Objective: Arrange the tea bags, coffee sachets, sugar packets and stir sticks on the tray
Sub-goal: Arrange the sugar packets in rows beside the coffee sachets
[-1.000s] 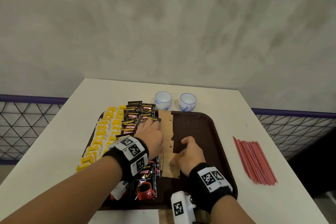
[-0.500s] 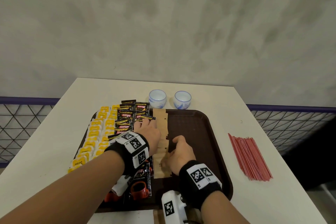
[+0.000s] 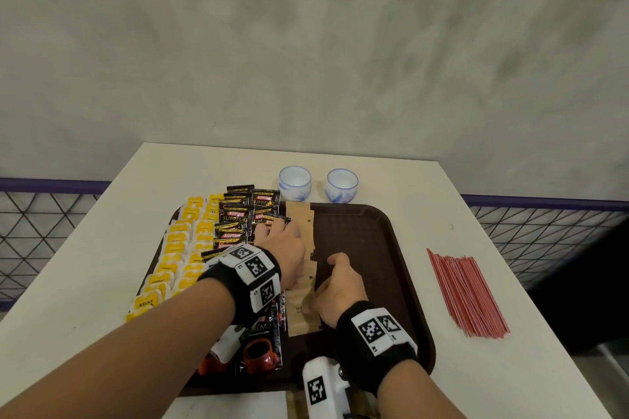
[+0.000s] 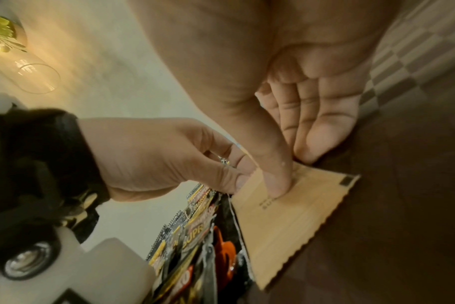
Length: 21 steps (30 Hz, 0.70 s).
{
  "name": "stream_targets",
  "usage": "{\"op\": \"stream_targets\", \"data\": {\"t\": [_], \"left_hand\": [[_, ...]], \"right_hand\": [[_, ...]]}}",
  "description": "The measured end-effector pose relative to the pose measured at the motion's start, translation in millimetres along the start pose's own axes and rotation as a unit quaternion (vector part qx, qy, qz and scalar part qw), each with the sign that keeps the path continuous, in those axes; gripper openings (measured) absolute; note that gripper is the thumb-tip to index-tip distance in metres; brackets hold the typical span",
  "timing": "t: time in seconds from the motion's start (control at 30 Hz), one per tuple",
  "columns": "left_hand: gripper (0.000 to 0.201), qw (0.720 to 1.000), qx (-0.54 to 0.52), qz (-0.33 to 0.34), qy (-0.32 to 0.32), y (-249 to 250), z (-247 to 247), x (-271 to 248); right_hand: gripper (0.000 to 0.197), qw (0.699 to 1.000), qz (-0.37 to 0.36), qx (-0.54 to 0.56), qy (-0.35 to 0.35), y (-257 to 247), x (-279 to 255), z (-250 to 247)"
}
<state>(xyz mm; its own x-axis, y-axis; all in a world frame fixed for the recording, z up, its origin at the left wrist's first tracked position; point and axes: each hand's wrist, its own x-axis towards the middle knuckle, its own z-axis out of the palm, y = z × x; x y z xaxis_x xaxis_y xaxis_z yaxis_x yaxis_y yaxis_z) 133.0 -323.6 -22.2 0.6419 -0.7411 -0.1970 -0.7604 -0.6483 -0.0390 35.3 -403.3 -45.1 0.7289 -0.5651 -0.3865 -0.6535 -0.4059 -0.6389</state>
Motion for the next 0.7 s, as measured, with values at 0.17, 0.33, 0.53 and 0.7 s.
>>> {"op": "stream_targets", "data": {"t": [0.17,0.33,0.53,0.7], "left_hand": [[0.026,1.0,0.02,0.004,0.012,2.3,4.5,2.8],[0.02,0.998,0.026,0.023,0.053,4.7,1.5,4.3],[0.015,0.996,0.013,0.037,0.075,3.1,1.0,6.9],[0.013,0.995,-0.059,0.002,0.076,-9.5,-6.1,5.6]], "right_hand": [[0.077,1.0,0.002,0.001,-0.004,0.6,3.1,1.2],[0.076,1.0,0.011,0.012,0.007,3.6,4.3,0.9],[0.064,1.0,-0.007,0.02,0.015,2.4,3.6,2.8],[0.052,0.999,-0.029,0.036,0.021,1.7,1.2,5.2]]}}
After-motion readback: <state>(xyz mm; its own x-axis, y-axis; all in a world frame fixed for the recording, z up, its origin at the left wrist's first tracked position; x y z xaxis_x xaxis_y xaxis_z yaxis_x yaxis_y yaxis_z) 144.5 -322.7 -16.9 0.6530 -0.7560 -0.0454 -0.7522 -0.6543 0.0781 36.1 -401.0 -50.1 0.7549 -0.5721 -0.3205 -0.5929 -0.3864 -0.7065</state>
